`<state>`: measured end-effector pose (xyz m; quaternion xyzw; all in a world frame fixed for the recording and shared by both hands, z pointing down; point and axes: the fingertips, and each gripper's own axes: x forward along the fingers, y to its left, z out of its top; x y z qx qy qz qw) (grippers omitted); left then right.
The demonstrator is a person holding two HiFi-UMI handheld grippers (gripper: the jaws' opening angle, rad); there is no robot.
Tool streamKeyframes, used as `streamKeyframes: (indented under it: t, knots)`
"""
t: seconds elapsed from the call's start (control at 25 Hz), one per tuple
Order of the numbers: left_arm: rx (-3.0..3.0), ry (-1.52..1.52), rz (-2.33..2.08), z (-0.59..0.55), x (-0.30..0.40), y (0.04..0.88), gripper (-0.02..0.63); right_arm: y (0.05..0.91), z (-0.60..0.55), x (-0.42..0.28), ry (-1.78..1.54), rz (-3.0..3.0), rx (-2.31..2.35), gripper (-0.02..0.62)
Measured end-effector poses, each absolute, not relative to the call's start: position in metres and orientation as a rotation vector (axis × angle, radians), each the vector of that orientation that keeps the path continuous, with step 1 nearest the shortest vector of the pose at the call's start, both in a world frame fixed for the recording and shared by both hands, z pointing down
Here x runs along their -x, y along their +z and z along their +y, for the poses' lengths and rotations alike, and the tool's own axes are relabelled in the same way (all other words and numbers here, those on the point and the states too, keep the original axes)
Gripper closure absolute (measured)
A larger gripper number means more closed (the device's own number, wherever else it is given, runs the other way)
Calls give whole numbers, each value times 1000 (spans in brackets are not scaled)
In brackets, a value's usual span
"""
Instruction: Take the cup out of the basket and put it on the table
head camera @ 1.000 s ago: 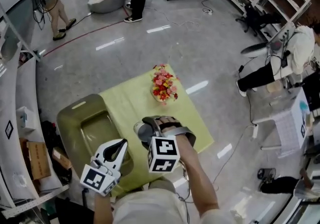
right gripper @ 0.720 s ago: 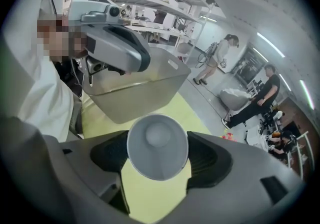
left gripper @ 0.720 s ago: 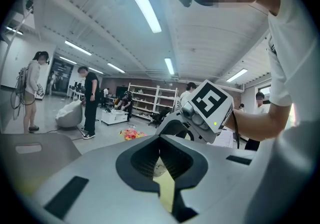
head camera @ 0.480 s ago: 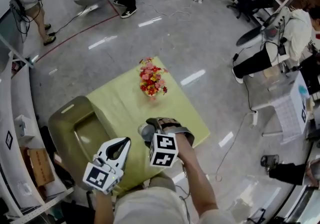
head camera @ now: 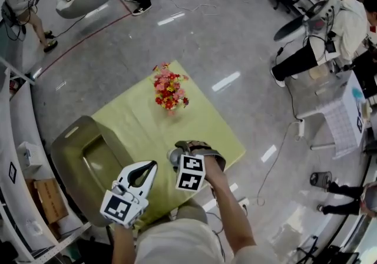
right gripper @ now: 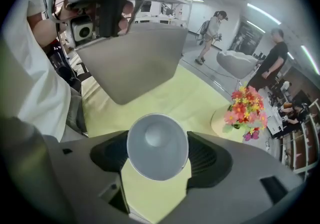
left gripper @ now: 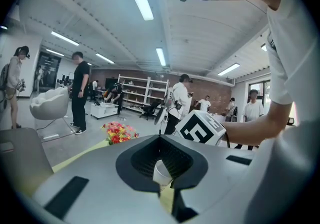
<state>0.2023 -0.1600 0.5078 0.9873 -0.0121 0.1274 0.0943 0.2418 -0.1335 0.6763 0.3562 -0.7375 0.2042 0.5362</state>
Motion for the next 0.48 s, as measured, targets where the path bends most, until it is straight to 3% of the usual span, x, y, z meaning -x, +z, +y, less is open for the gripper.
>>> streamKeyframes:
  t: [0.48]
  knots:
    - [-2952,489,-5,-151,-214,516,597,730,-114,-250,601,-1728,-832,245]
